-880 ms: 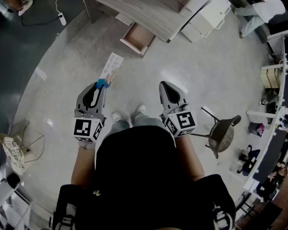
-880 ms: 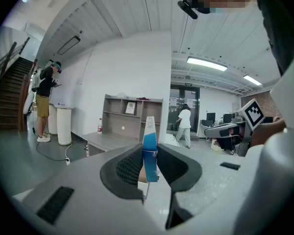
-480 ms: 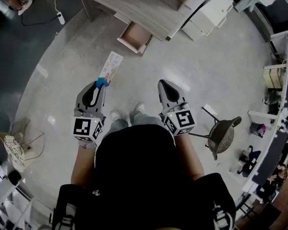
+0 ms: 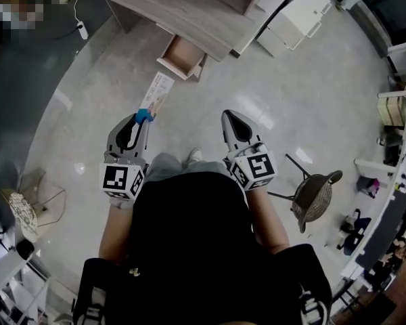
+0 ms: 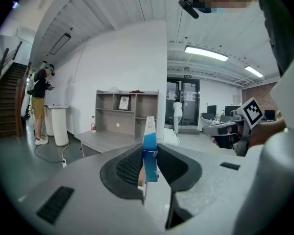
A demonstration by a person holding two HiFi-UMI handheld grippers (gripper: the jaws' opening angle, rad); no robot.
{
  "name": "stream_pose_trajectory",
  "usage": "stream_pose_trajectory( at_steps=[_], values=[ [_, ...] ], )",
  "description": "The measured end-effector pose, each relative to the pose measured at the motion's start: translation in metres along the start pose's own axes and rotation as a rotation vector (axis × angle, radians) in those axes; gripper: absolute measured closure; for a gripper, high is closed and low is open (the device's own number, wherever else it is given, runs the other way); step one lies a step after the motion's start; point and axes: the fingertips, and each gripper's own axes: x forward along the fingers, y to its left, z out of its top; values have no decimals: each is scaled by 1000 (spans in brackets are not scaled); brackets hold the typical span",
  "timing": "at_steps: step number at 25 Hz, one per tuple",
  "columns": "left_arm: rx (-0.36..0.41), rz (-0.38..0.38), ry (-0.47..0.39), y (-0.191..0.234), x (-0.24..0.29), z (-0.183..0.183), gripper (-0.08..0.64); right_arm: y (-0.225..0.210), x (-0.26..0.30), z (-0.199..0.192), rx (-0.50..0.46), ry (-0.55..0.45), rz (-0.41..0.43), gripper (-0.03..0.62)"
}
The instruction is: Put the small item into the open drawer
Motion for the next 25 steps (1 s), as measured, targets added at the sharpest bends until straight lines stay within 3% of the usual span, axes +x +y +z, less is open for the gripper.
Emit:
stream_pose_trajectory(
  at_steps=[7, 25],
  values=[
    [-37, 8, 25, 15, 35, -4, 471, -20, 33, -1, 18, 34, 12, 580],
    [-103, -8, 47, 179, 109, 2, 471, -2, 220, 44, -36, 87, 15, 580]
  ],
)
